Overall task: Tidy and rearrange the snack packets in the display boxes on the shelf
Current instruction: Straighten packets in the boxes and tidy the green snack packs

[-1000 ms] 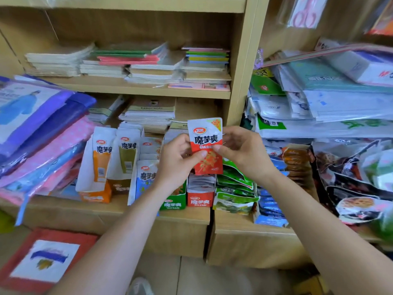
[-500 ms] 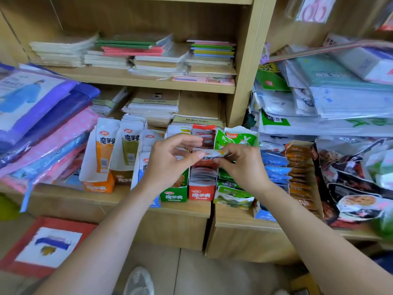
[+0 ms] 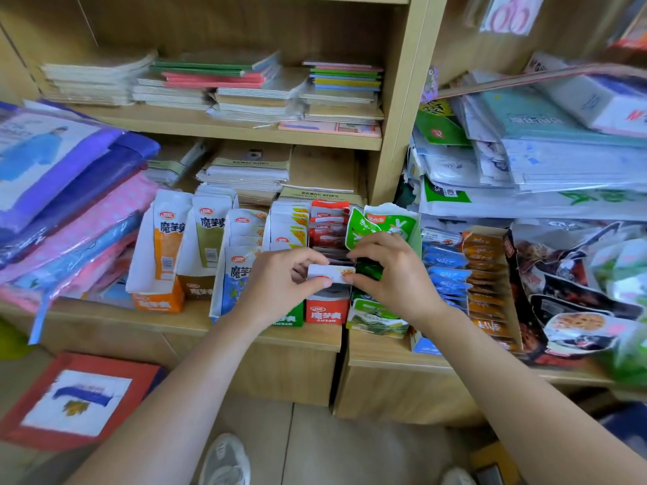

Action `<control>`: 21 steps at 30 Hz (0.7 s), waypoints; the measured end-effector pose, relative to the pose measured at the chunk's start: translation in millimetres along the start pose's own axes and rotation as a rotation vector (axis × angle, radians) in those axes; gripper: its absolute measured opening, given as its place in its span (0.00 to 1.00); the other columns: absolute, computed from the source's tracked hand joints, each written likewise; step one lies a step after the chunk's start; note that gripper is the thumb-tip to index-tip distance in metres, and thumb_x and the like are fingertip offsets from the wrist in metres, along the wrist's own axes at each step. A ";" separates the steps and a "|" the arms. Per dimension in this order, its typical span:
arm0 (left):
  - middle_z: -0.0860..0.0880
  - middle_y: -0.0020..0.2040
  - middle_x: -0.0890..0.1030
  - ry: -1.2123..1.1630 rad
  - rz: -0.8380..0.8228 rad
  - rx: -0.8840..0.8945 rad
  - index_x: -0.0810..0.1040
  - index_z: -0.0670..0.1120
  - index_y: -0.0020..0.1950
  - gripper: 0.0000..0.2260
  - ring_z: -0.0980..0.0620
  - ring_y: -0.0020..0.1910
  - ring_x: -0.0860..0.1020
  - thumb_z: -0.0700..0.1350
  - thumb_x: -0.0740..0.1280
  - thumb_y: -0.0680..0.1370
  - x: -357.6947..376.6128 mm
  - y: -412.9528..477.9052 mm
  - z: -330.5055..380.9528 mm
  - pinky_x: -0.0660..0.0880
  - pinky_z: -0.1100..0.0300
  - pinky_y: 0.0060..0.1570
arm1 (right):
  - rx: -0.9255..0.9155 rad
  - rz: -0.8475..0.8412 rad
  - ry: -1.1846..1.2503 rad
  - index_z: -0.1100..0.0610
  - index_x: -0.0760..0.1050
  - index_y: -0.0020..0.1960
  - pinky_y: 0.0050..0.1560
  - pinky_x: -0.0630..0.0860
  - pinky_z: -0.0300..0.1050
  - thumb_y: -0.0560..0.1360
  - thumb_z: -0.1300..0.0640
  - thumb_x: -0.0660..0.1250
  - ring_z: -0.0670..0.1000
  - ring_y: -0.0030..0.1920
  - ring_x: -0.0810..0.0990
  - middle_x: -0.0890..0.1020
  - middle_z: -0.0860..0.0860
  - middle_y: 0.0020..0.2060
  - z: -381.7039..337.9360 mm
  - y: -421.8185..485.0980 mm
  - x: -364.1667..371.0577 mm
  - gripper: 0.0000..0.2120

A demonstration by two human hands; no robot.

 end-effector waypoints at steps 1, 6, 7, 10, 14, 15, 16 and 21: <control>0.60 0.45 0.83 0.050 -0.020 0.005 0.85 0.54 0.56 0.13 0.61 0.38 0.81 0.48 0.79 0.72 -0.6 -1.4 0.0 0.77 0.70 0.39 | 0.002 -0.003 -0.004 0.54 0.83 0.56 0.57 0.74 0.53 0.70 0.48 0.78 0.54 0.54 0.77 0.81 0.49 0.53 0.1 0.4 -0.4 0.18; 0.55 0.44 0.86 0.317 0.100 0.276 0.87 0.50 0.48 0.04 0.57 0.40 0.81 0.46 0.77 0.74 5.3 3.1 2.0 0.79 0.60 0.39 | 0.033 -0.129 -0.005 0.51 0.80 0.62 0.66 0.69 0.48 0.67 0.42 0.77 0.54 0.64 0.73 0.76 0.49 0.66 4.0 -1.6 -5.4 0.26; 0.54 0.42 0.86 0.330 0.149 0.296 0.87 0.49 0.46 0.03 0.55 0.40 0.82 0.45 0.77 0.74 7.4 5.0 0.3 0.79 0.60 0.39 | 0.043 -0.159 -0.007 0.50 0.79 0.64 0.66 0.69 0.49 0.67 0.43 0.78 0.54 0.66 0.72 0.75 0.49 0.69 5.1 -2.7 -6.5 0.28; 0.52 0.42 0.86 0.371 0.230 0.316 0.87 0.47 0.44 0.03 0.51 0.41 0.83 0.41 0.79 0.71 13.8 9.3 -7.0 0.80 0.57 0.38 | 0.066 -0.180 -0.022 0.49 0.78 0.65 0.67 0.71 0.54 0.69 0.48 0.78 0.54 0.68 0.70 0.74 0.49 0.70 7.3 -4.9 -8.8 0.26; 0.52 0.41 0.83 0.414 0.238 0.255 0.87 0.47 0.43 0.07 0.50 0.40 0.80 0.39 0.81 0.68 21.0 11.2 -13.3 0.77 0.57 0.33 | 0.071 -0.186 -0.005 0.49 0.78 0.66 0.68 0.71 0.54 0.71 0.50 0.77 0.54 0.69 0.70 0.74 0.48 0.71 8.6 -7.5 -9.9 0.24; 0.52 0.41 0.82 0.413 0.243 0.261 0.87 0.47 0.43 0.06 0.49 0.41 0.80 0.40 0.80 0.69 21.7 10.3 -13.2 0.77 0.56 0.32 | 0.068 -0.186 -0.002 0.49 0.78 0.66 0.68 0.71 0.53 0.71 0.51 0.77 0.54 0.69 0.70 0.73 0.48 0.71 9.2 -8.1 -9.6 0.24; 0.51 0.42 0.81 0.403 0.249 0.277 0.87 0.47 0.44 0.05 0.50 0.42 0.79 0.42 0.80 0.71 21.5 8.7 -12.0 0.77 0.55 0.34 | 0.063 -0.185 0.002 0.49 0.77 0.67 0.68 0.70 0.53 0.72 0.51 0.76 0.54 0.69 0.70 0.73 0.49 0.71 9.8 -8.7 -9.0 0.24; 0.49 0.60 0.81 0.363 0.195 0.409 0.86 0.46 0.51 0.06 0.49 0.59 0.77 0.45 0.76 0.75 17.8 4.9 0.9 0.76 0.58 0.54 | 0.040 -0.188 0.052 0.50 0.76 0.68 0.70 0.68 0.51 0.73 0.53 0.75 0.52 0.70 0.69 0.72 0.50 0.72 12.6 -11.3 -7.0 0.25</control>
Point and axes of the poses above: each hand's wrist, its own y-axis towards the middle knuckle, its own x-axis out of the palm, z = x × y, the point moved 1 cm from there along y, towards the middle knuckle
